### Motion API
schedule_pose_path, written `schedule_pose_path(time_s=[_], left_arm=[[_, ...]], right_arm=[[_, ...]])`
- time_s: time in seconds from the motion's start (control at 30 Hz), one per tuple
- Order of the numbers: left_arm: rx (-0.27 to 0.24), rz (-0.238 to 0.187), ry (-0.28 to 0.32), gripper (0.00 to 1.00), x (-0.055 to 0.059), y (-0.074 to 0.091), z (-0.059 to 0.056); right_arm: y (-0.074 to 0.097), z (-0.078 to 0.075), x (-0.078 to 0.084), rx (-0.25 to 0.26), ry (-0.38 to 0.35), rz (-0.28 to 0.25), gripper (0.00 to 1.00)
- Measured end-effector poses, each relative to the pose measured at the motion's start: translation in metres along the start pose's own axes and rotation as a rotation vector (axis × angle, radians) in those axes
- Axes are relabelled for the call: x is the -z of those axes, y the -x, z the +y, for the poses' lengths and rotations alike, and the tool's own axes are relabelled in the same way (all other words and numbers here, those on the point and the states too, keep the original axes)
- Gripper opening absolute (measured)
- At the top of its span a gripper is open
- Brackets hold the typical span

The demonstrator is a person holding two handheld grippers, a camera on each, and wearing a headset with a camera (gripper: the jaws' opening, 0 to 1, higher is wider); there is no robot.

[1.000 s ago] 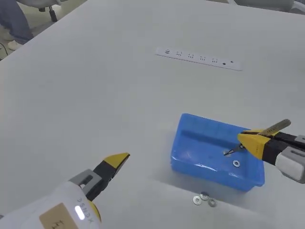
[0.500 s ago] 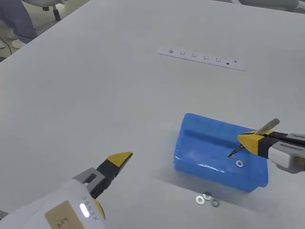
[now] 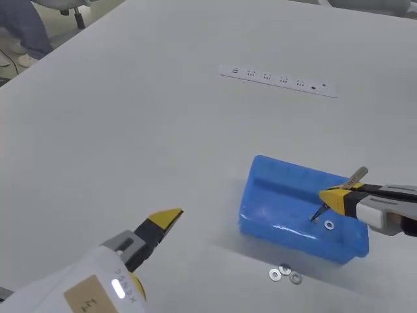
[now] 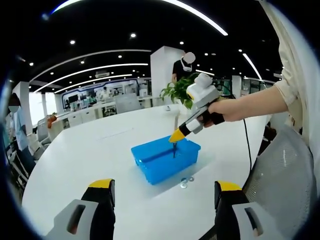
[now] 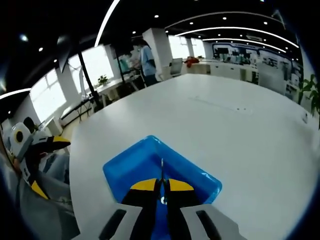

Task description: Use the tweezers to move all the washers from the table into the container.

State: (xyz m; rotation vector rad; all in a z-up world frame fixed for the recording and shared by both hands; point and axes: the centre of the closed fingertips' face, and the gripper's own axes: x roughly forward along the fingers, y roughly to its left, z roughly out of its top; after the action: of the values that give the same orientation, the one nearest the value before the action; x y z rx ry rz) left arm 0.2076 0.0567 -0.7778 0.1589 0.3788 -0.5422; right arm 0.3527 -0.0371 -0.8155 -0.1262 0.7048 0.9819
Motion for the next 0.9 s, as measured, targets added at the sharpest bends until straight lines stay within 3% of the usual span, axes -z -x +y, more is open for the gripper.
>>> schedule_pose_path(time_s=[0.3,0.5,0.7,0.9], left_arm=[[0.005,0.006,-0.005,0.83,0.001,-0.001,0.000],[0.011,0.009,-0.002,0.83,0.002,-0.001,-0.001],[0.009,0.012,-0.002,0.82,0.002,-0.001,-0.001],[0.011,0.012,-0.003,0.82,0.002,-0.001,-0.002]], right_arm=[[-0.001,0.000,0.002,0.004,0.046,0.019,0.03],[0.008,0.005,-0.008,0.009,0.040,-0.040,0.03],[0.026,0.030,-0.022,-0.034,0.075,-0.124,0.03],[0.038,0.054,-0.013,-0.085,0.067,-0.127,0.03]])
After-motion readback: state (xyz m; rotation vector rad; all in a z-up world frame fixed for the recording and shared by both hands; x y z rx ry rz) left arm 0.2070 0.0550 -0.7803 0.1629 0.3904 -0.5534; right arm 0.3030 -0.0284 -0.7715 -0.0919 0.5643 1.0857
